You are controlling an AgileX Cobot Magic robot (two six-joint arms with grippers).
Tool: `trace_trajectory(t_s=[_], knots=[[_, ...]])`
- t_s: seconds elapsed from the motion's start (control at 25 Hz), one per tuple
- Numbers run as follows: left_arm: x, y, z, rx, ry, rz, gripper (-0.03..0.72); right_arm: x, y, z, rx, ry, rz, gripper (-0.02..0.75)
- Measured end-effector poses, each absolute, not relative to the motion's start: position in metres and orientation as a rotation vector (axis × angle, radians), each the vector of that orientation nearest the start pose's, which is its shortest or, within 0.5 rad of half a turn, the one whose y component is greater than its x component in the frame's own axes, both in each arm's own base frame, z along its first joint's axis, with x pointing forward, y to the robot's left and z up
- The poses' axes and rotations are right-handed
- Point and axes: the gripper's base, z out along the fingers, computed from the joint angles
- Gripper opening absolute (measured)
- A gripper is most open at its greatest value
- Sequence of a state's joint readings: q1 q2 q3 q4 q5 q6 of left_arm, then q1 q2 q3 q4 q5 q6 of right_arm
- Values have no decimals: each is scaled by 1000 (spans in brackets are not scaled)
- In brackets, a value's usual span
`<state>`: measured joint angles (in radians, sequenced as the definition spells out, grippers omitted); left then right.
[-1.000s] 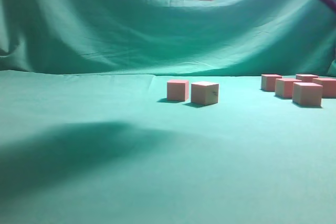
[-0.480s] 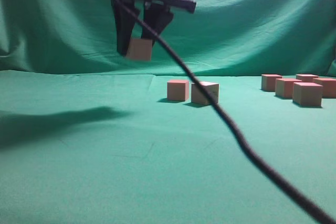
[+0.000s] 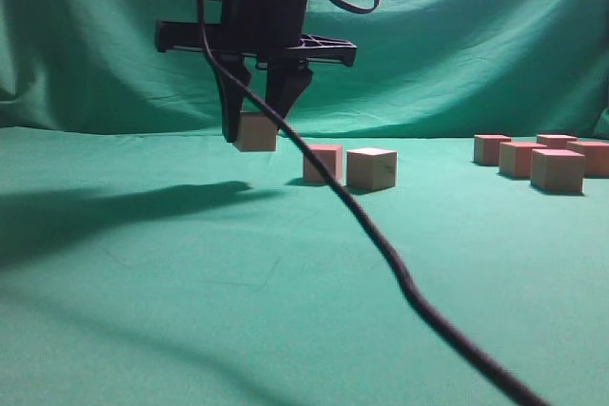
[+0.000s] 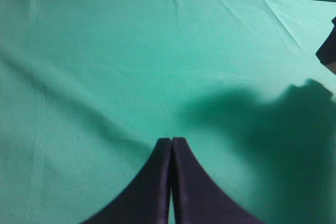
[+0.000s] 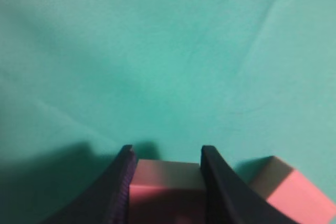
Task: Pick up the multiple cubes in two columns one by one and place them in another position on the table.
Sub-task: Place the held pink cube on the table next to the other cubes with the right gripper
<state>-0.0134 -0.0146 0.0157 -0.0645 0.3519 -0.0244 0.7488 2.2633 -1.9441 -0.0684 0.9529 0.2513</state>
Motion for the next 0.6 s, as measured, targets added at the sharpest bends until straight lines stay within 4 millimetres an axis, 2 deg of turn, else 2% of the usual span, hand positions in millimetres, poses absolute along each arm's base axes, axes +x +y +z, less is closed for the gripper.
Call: trace_trajectory(t_s=[0.36, 0.6], knots=[[53, -3, 177, -50, 1836, -90, 0, 369, 334, 189, -680, 2656, 186, 264], [53, -3, 177, -50, 1836, -90, 0, 370, 335, 176, -673, 2686, 170, 264]])
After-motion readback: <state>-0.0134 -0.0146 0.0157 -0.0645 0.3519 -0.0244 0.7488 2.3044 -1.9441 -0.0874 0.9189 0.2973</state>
